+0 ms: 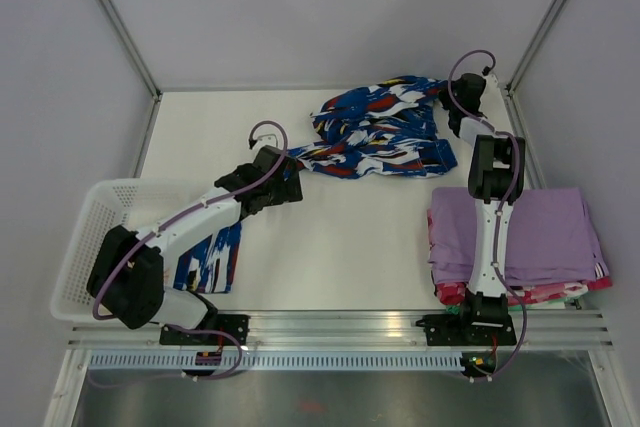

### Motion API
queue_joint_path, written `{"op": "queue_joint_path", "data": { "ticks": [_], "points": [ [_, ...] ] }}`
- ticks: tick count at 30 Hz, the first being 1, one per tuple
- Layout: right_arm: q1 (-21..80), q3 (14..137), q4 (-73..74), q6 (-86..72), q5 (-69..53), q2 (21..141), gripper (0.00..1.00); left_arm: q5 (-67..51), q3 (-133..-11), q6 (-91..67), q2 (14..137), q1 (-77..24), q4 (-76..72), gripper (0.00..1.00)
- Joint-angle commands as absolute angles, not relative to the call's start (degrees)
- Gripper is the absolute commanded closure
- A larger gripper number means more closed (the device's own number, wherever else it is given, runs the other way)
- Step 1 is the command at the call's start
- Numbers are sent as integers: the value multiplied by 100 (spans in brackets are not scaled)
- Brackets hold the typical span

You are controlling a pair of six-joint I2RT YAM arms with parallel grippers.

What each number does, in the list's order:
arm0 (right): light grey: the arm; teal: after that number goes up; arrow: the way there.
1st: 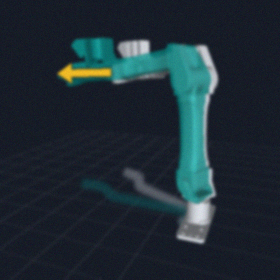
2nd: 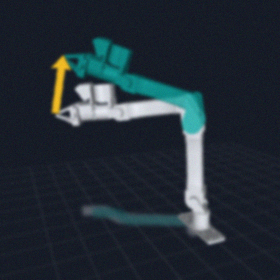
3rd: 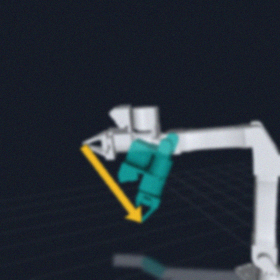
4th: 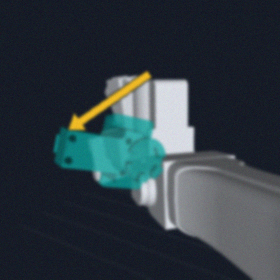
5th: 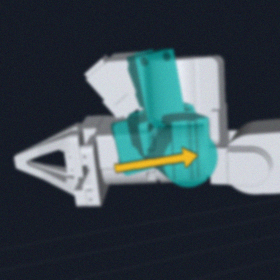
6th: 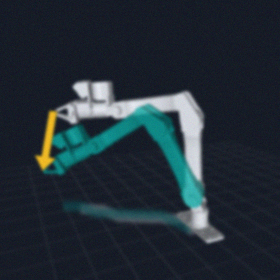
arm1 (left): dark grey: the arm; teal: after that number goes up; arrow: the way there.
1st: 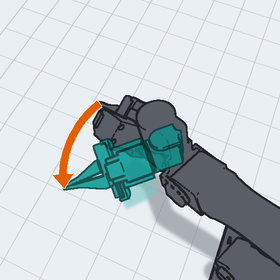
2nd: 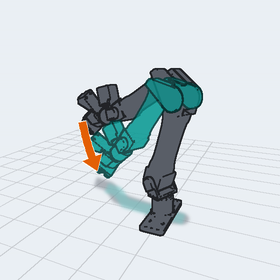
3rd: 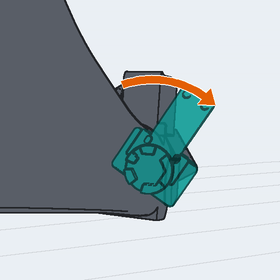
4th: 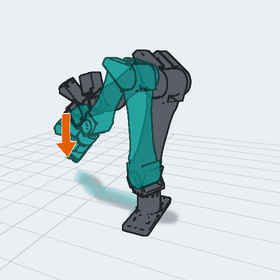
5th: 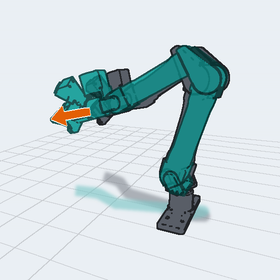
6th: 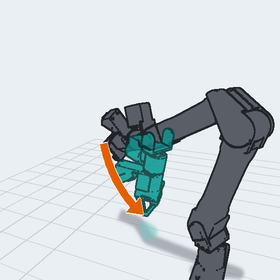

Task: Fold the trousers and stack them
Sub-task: Flatten the trousers out

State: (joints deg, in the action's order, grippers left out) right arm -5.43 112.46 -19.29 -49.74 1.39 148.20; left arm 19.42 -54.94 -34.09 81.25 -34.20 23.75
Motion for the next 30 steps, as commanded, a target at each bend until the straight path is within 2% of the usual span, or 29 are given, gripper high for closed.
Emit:
{"op": "queue_joint_path", "data": {
  "ticks": [1,2,10,14,20,28,29,30],
  "points": [
    [-563,11820,-1890,-4694,282,14853,93,2039,-5388,-3674,7866,-3375,2109,0],
    [-571,11917,-1846,-4667,194,14880,100,2039,-5388,-3674,7884,-3375,2101,0],
    [-27,12059,-2250,-3931,-1315,14037,100,1750,-5169,-3850,7937,-3375,2067,0],
    [1077,12120,-2119,-2692,-1959,13361,100,1328,-5010,-3797,7875,-3375,1881,1],
    [2800,12840,-1170,-207,-2302,13560,100,1248,-4852,-3893,7708,-3375,2074,1],
    [4191,13964,-2258,-930,-1830,14299,100,1230,-4184,-4060,7050,-3375,2057,1],
    [4436,14227,-2572,-1045,-1741,14517,97,1248,-4140,-4078,6997,-3375,2065,1],
    [4543,14377,-2671,-1115,-1645,14633,85,1283,-4070,-4096,6935,-3375,2083,1]
  ]
}}
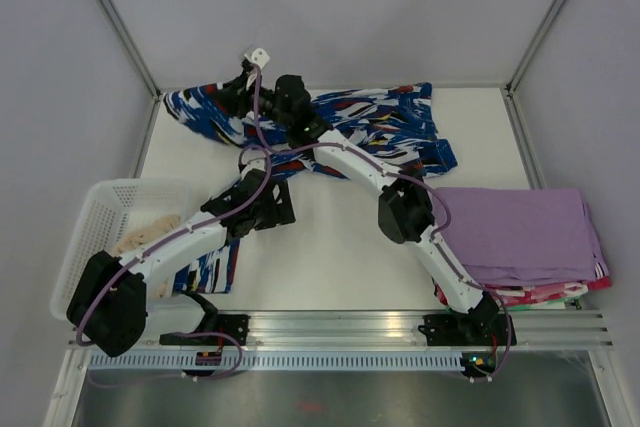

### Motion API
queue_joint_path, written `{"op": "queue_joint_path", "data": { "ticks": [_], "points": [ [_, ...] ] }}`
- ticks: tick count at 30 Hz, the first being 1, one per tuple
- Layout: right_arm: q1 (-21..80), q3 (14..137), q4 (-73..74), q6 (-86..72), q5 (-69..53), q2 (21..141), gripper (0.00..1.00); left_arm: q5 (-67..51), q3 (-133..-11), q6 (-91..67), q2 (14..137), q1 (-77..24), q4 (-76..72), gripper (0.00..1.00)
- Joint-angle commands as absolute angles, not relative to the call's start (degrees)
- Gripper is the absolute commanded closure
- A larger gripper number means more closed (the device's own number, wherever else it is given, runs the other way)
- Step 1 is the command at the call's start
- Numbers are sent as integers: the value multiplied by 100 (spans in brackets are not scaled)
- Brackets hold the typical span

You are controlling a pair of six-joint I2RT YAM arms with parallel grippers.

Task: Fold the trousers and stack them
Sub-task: Flatten the trousers out

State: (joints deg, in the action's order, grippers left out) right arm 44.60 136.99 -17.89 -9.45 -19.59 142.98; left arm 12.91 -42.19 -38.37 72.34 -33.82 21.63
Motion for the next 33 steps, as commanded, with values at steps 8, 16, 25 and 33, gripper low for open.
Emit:
{"op": "queue_joint_path", "data": {
  "ticks": [8,16,25,33],
  "points": [
    [4589,13924,-1416,-791,-1546,13871,2,1590,-3981,-4306,6601,-3375,2241,0],
    [3054,11059,-800,-1756,-1406,11324,2,1970,-5105,-4676,7145,-2823,3172,0],
    [1381,8368,-353,-1600,254,9546,2,1457,-6458,-4737,7556,-1117,3179,0],
    [792,7831,-281,-2161,308,9887,2,2610,-8577,-5149,9736,-703,4886,0]
  ]
}}
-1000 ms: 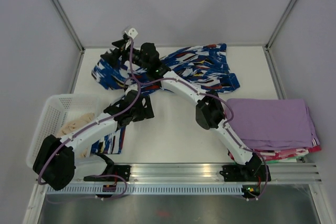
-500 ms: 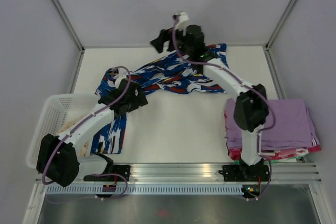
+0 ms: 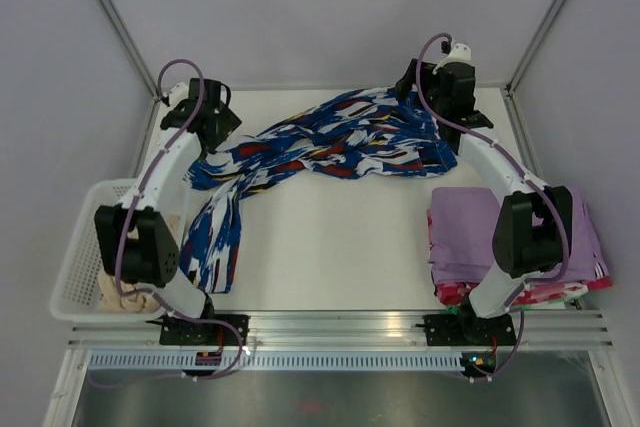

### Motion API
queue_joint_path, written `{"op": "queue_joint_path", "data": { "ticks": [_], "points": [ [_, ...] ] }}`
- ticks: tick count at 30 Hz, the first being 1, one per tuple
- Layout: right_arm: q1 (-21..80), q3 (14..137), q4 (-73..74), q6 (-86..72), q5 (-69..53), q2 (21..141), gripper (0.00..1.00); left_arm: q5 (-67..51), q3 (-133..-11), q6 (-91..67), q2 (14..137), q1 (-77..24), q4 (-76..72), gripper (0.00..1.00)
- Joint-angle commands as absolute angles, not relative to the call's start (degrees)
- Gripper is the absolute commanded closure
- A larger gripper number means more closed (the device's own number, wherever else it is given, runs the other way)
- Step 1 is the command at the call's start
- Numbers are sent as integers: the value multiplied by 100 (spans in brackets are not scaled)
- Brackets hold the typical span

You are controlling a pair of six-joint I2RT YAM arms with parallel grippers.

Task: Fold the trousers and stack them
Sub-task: Flatten the trousers out

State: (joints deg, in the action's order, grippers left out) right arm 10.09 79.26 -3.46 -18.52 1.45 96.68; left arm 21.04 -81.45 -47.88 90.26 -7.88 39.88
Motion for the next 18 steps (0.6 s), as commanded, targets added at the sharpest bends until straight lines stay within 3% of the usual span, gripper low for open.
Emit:
{"op": "queue_joint_path", "data": {
  "ticks": [1,6,8,11,12,18],
  "points": [
    [669,7822,-325,-2310,238,9940,2,2671,-8683,-5229,9895,-694,5009,0],
    [422,7813,-545,-2479,-149,10221,2,2795,-9105,-5484,10748,-571,5132,1],
    [404,7840,-597,-2330,-123,10309,2,2812,-9149,-5493,10907,-554,5116,7],
    [395,7997,-615,-2250,-35,10573,2,2900,-9123,-5476,11013,-536,4958,59],
    [396,8059,-598,-2250,-35,10739,2,2900,-9114,-5362,10969,-527,4722,97],
    [343,8420,-457,-2381,-88,11284,2,3365,-8641,-3503,9890,-527,2483,98]
  ]
}}
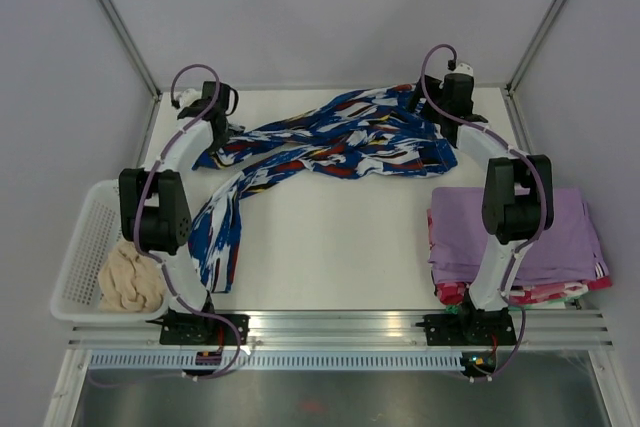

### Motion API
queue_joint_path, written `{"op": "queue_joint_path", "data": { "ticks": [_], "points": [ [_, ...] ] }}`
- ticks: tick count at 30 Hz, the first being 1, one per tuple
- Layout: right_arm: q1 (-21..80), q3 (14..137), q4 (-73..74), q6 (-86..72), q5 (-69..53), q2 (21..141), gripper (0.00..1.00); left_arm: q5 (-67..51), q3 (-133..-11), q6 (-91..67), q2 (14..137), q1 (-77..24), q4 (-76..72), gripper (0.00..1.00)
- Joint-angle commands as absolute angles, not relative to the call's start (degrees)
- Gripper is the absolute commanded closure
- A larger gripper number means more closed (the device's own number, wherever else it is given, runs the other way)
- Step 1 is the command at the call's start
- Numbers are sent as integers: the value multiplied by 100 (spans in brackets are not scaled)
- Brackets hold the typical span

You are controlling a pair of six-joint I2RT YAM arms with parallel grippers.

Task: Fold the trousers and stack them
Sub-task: Flatten the trousers out

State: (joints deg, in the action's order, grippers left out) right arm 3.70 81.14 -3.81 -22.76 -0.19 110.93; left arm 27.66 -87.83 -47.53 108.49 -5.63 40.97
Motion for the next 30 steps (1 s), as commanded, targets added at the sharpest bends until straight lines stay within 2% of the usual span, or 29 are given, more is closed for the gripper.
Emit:
{"op": "queue_joint_path", "data": {
  "ticks": [1,3,4,5,7,8,10,11,12,13,14,18,22,25,26,30],
  "points": [
    [334,8411,-492,-2417,-114,11311,2,3410,-8422,-3176,9661,-519,1278,98],
    [334,8376,-545,-2452,-132,11355,2,3104,-7299,-2265,8906,-510,-396,98],
    [317,8376,-580,-2504,-123,11364,2,2929,-6869,-2067,8695,-510,-2031,98],
    [316,8376,-597,-2522,-149,11382,2,2605,-6142,-1987,8405,-475,-2622,98],
    [299,8385,-606,-2566,-149,11443,2,2505,-5872,-2223,8297,-466,-2865,97],
    [290,8393,-606,-2584,-158,11461,2,2366,-5801,-2432,8306,-466,-2569,87],
    [281,8437,-598,-2619,-149,11549,2,2250,-5670,-2697,8288,-466,-2269,77],
    [281,8472,-589,-2645,-149,11645,2,2320,-5399,-3151,8245,-466,-2102,47],
    [264,8594,-493,-2654,-158,11706,2,2416,-5222,-3442,8096,-466,-2014,22],
    [246,8691,-405,-2654,-158,11777,2,2391,-4881,-3689,8008,-431,-1978,5],
    [237,8788,-317,-2663,-158,11838,2,2391,-4747,-4039,7920,-413,-1908,0],
    [185,9193,87,-2585,-228,12163,2,2504,-4710,-4631,7638,-369,-945,0],
    [176,9535,255,-2408,-167,12304,2,2681,-5280,-4799,7576,-229,-36,0],
    [185,9721,395,-2364,-202,12401,3,2296,-6079,-3669,7944,-97,141,0],
    [176,9729,387,-2364,-211,12410,3,2198,-6395,-2691,8145,-97,254,0],
    [176,9624,299,-2408,-308,12375,3,2373,-8618,-1276,9603,-88,1991,0]
  ]
}}
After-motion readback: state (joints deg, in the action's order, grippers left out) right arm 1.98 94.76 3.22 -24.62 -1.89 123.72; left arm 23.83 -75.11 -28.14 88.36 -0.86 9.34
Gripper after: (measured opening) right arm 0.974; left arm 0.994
